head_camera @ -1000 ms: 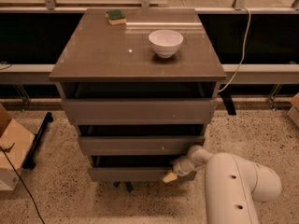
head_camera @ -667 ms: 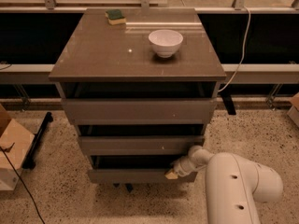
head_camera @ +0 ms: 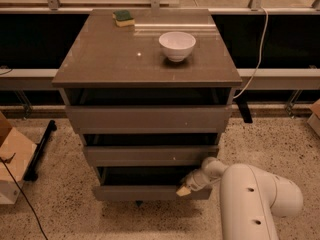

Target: Open bottom drawer

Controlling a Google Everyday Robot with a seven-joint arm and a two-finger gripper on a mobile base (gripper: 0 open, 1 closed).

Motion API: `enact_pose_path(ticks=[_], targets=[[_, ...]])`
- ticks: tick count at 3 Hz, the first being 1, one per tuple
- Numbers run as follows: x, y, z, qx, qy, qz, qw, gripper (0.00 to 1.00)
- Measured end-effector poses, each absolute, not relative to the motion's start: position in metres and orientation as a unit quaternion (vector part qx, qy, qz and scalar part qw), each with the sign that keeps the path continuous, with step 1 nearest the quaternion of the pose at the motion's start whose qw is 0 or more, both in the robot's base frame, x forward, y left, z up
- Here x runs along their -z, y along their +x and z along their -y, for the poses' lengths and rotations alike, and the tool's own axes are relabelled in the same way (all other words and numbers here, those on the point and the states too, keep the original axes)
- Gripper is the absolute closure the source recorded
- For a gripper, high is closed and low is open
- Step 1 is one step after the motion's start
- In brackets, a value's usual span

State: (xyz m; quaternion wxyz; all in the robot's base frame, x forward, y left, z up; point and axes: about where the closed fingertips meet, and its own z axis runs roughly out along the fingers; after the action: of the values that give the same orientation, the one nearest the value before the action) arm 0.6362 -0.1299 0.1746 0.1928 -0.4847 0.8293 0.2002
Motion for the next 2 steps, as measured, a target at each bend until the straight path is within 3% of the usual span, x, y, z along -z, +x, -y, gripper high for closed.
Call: enact_pose_path(ticks=[2], targets=[[-0.1716, 0.5966, 0.1406, -0.209, -0.455, -0.851, 0.157, 0.30]])
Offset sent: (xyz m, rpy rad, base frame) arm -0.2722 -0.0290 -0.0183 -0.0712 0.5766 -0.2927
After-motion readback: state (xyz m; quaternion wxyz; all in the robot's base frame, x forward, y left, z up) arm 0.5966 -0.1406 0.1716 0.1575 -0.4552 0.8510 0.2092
